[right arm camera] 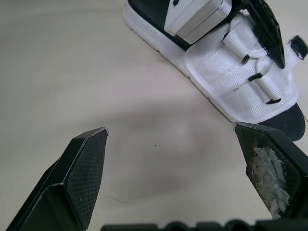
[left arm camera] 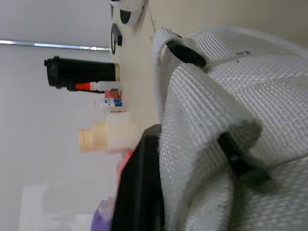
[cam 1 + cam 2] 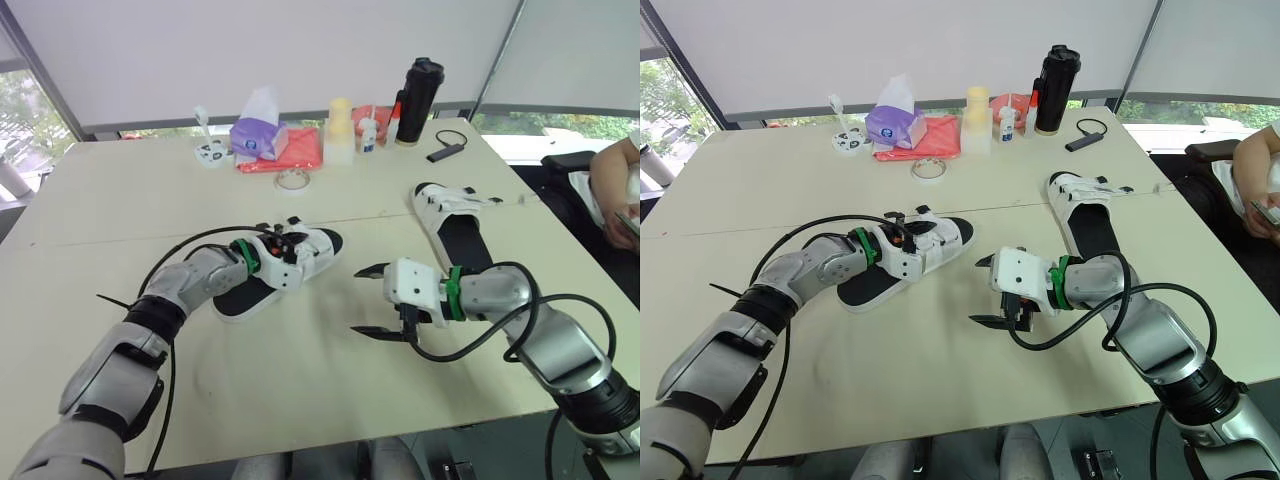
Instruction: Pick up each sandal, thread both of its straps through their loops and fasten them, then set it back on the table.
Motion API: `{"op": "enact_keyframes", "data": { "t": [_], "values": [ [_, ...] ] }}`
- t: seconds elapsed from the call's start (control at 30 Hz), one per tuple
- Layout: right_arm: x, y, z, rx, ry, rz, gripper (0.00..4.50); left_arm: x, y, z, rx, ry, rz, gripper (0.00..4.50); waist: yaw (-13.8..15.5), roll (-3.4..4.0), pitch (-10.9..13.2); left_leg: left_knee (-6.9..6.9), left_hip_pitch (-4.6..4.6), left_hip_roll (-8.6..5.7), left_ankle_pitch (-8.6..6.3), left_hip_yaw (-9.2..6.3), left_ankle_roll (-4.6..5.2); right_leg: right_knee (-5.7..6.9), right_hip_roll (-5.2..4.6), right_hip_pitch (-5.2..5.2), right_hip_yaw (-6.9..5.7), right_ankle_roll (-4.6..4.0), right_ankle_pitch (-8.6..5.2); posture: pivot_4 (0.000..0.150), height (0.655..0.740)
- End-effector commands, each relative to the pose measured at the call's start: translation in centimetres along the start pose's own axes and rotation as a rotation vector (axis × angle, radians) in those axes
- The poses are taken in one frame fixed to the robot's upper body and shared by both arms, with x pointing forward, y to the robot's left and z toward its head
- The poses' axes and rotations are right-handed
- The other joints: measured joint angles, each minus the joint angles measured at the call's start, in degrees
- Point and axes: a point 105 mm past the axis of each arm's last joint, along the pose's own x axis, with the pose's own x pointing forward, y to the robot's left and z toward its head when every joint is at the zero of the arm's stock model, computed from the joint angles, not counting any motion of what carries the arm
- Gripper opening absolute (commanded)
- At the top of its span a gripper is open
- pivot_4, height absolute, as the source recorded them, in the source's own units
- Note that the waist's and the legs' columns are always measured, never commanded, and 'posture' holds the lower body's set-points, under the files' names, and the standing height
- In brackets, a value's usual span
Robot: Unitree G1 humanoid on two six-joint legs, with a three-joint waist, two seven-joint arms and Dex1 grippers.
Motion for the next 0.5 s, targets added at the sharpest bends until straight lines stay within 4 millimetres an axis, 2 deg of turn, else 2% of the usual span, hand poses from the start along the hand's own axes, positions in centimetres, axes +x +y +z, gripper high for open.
{"op": "enact_keyframes", "data": {
  "t": [0.03, 0.1, 0.3, 0.5],
  "values": [
    [0.0, 0.2, 0.9, -0.03, -0.024, -0.011, 4.5, 0.3, 1.5, 0.0, -0.055, -0.002, 0.053, 0.07, 0.0, 0.0, 0.0, 0.0, 0.0, 0.0, 0.0, 0.0, 0.0, 0.0, 0.0, 0.0, 0.0, 0.0, 0.0, 0.15, 0.74],
    [0.0, 0.3, 0.9, -0.028, -0.025, -0.013, 4.5, 0.3, 1.7, -0.5, -0.096, 0.026, 0.068, 0.07, 0.0, 0.0, 0.0, 0.01, 0.0, -0.01, 0.0, 0.0, 0.0, -0.01, -0.01, 0.02, 0.0, 0.0, 0.0, 0.15, 0.74],
    [0.0, 0.3, 0.9, -0.026, -0.026, -0.017, 4.5, -0.7, 0.3, -0.4, -0.117, 0.015, 0.018, 0.07, -0.2, 0.0, 0.0, 0.01, 0.01, 0.0, 0.0, 0.0, 0.0, 0.0, -0.01, 0.01, 0.0, 0.0, 0.0, 0.15, 0.74],
    [0.1, 0.5, 0.9, -0.025, -0.026, -0.017, 4.5, -1.2, 2.4, -3.5, -0.166, 0.201, 0.158, 0.07, -0.1, 0.0, 0.0, 0.02, 0.01, 0.0, 0.0, 0.0, 0.0, 0.02, 0.0, 0.01, 0.0, 0.0, 0.0, 0.15, 0.74]
  ]
}}
